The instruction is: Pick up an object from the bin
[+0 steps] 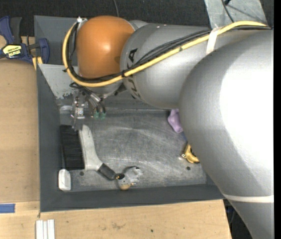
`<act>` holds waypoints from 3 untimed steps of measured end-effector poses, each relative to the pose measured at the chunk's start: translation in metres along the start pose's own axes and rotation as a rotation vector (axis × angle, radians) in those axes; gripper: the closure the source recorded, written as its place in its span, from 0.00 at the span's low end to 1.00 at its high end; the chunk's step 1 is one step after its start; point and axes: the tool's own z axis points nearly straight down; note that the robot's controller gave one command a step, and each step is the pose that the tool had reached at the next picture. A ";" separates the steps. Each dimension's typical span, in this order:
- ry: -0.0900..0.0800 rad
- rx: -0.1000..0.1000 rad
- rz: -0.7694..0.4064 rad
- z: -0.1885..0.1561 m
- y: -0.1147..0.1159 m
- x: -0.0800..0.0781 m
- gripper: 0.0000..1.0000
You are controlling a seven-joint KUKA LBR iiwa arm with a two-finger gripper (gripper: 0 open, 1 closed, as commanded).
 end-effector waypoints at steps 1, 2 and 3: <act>0.000 0.000 0.085 -0.018 -0.012 0.066 0.00; 0.001 0.000 0.086 -0.018 -0.012 0.066 0.00; -0.006 -0.003 0.106 0.033 -0.009 0.054 0.00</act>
Offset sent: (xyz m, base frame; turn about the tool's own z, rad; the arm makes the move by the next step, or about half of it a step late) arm 0.0000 0.0000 0.0000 0.0000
